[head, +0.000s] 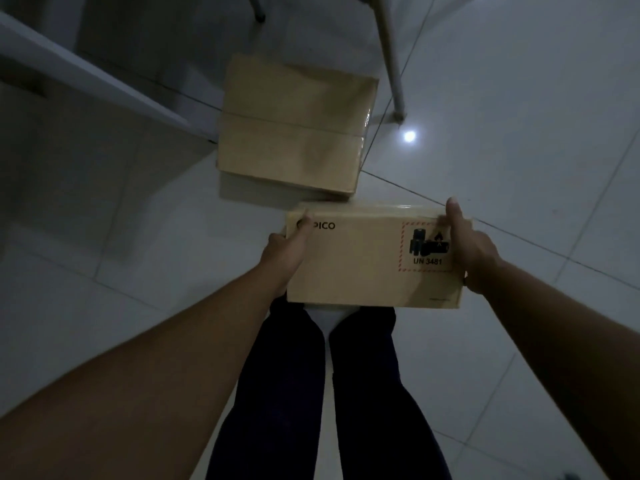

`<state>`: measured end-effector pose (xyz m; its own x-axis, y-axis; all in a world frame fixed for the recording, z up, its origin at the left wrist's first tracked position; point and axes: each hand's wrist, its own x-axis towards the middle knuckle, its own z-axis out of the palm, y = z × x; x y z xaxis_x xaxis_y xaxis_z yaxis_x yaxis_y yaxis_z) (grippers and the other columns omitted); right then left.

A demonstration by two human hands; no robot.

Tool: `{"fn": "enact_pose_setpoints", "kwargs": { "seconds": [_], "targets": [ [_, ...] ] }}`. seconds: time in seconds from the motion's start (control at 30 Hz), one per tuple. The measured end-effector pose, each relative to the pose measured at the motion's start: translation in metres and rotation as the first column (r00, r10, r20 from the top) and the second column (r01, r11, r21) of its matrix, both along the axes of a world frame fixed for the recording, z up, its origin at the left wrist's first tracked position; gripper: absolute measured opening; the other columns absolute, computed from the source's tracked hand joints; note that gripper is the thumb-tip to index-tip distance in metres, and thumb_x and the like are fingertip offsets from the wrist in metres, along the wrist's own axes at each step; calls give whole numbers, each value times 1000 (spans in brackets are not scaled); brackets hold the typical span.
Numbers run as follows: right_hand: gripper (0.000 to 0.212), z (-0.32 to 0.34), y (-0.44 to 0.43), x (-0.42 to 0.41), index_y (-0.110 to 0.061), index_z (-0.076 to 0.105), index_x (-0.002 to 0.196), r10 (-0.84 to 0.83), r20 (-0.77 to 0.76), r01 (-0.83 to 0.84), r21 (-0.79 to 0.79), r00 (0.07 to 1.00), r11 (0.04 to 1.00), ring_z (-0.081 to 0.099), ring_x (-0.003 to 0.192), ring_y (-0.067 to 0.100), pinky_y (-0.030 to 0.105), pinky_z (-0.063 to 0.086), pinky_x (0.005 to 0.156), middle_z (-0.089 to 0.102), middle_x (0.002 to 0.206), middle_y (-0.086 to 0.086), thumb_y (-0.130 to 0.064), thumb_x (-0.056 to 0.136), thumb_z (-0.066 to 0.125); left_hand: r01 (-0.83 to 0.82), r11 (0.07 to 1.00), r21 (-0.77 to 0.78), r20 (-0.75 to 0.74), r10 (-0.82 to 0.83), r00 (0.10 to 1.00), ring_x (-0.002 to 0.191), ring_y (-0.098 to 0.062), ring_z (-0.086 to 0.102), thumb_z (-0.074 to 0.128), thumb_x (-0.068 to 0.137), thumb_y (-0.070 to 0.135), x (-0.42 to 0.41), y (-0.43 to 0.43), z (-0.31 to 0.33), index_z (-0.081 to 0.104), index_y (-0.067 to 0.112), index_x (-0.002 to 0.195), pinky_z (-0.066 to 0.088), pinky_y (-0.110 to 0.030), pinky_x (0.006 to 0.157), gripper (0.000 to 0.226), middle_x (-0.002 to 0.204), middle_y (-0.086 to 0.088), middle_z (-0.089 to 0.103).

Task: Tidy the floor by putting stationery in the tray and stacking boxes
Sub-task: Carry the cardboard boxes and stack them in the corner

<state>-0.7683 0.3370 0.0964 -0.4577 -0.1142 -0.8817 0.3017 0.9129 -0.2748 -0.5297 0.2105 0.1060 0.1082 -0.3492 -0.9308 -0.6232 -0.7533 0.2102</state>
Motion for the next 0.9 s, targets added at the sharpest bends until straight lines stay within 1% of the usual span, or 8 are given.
{"fn": "enact_pose_setpoints", "kwargs": {
  "seconds": [0.13, 0.27, 0.33, 0.47, 0.57, 0.67, 0.73, 0.9],
  "targets": [
    [98, 64, 16, 12, -13, 52, 125, -87, 54, 88, -17, 995, 996, 56, 104, 34, 57, 43, 95, 61, 115, 16, -91, 69, 31, -64, 996, -56, 104, 69, 992, 109, -30, 55, 30, 55, 96, 15, 20, 65, 41, 10, 137, 48, -45, 95, 119, 132, -12, 53],
    [95, 136, 28, 27, -9, 47, 132, -53, 169, 58, -23, 984, 998, 52, 99, 30, 58, 43, 84, 59, 120, 15, -84, 73, 42, -115, 982, -148, 189, 142, 972, 111, -32, 54, 36, 68, 87, 36, 41, 135, 41, 8, 135, 47, -45, 96, 104, 131, -14, 53],
    [87, 173, 30, 35, -10, 43, 136, -24, 220, 33, -36, 975, 999, 52, 100, 31, 55, 43, 76, 59, 121, 14, -74, 77, 49, -176, 966, -189, 145, 205, 968, 116, -31, 53, 45, 72, 80, 51, 49, 173, 44, 8, 136, 46, -44, 99, 96, 134, -13, 53],
    [85, 242, 33, 54, -14, 33, 142, 47, 303, -33, -52, 952, 998, 45, 122, 40, 74, 31, 92, 55, 129, 15, -62, 77, 59, -379, 900, -216, -24, 383, 923, 121, -28, 52, 60, 68, 70, 90, 71, 248, 41, 17, 140, 44, -44, 103, 91, 138, -6, 51],
    [96, 290, 34, 72, -14, 28, 143, 139, 336, -115, -90, 931, 989, 48, 119, 39, 71, 42, 81, 55, 128, 16, -61, 68, 66, -390, 869, -304, -48, 395, 918, 122, -25, 51, 60, 71, 68, 118, 94, 291, 43, 22, 139, 42, -45, 104, 84, 138, -1, 51],
    [105, 334, 35, 95, -26, 18, 144, 240, 326, -203, -143, 914, 969, 45, 122, 41, 70, 45, 73, 48, 131, 12, -66, 64, 73, -444, 830, -338, -92, 440, 893, 95, -13, 61, 61, 73, 66, 150, 124, 330, 60, 29, 111, 53, -32, 79, 53, 113, 6, 64],
    [112, 359, 36, 115, -37, 15, 146, 329, 340, -270, -209, 881, 940, 47, 121, 41, 66, 50, 68, 48, 133, 9, -71, 58, 75, -484, 803, -348, -130, 470, 873, 79, -5, 60, 62, 70, 69, 176, 144, 353, 61, 37, 98, 47, -22, 57, 42, 95, 16, 65],
    [86, 395, 40, 176, -36, 41, 135, 545, 376, -425, -359, 749, 831, 63, 105, 35, 57, 56, 72, 67, 117, 10, -62, 63, 79, -567, 720, -401, -195, 538, 820, 88, -8, 63, 62, 68, 73, 247, 195, 392, 64, 33, 111, 49, -23, 66, 59, 95, 17, 65]
  ]
}}
